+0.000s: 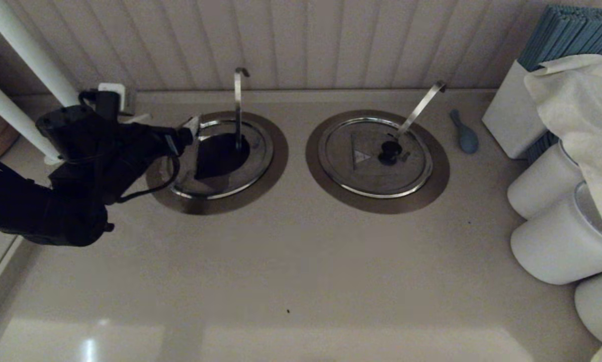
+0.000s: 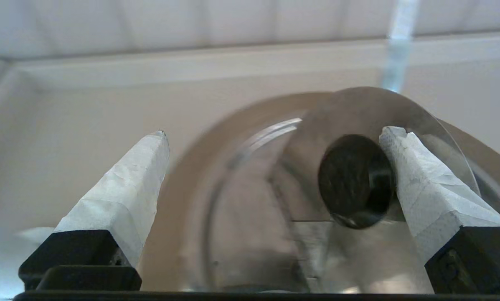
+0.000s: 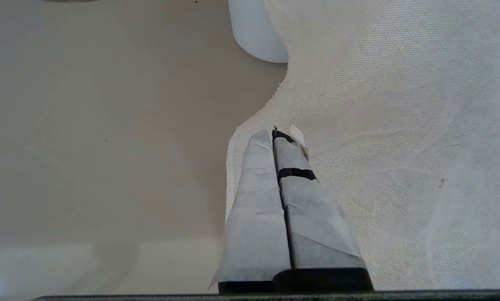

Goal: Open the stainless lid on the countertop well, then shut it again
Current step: Open the lid, then stir with a spoon

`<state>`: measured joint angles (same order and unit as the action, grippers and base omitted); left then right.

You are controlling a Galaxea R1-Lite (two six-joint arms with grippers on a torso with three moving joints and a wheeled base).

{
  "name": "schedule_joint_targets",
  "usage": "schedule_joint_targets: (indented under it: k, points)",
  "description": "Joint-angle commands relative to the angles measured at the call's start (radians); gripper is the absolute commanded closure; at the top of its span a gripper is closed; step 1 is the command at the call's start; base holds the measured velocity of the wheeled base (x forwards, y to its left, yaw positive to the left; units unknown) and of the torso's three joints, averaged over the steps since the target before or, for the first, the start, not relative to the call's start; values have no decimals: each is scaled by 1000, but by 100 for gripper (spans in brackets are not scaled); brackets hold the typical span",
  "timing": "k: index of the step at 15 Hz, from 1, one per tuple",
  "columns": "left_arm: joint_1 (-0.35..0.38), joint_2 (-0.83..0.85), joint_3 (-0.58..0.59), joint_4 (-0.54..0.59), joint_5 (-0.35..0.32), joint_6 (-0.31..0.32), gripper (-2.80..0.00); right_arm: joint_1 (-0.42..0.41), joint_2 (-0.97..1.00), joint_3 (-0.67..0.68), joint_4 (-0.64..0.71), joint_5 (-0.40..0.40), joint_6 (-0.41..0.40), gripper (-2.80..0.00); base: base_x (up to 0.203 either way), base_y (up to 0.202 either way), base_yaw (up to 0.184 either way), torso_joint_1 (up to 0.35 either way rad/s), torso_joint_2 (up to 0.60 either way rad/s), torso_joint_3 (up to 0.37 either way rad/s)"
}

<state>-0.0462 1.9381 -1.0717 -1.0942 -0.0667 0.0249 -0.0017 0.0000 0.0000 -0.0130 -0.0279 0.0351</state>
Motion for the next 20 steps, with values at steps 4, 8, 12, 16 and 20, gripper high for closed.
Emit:
schedule_joint_targets:
  k: [4,8,12,16,20]
  points:
    - [78,-34,7,-21,-68,1,-280,0,0,0,0,0,0,0,0,0,0,0,0,0]
    - [215,-89,0,-36,-163,-1,-280,0,2,0,1,0,0,0,0,0,0,0,0,0]
    - [296,-148,-25,-29,-194,-5,-280,0,0,0,-1,-1,0,0,0,0,0,0,0,0]
    - [149,-186,-48,124,-153,-106,-280,0,0,0,-1,0,0,0,0,0,0,0,0,0]
    - [-168,-120,-147,360,82,-148,-280,0,0,0,-1,0,0,0,0,0,0,0,0,0]
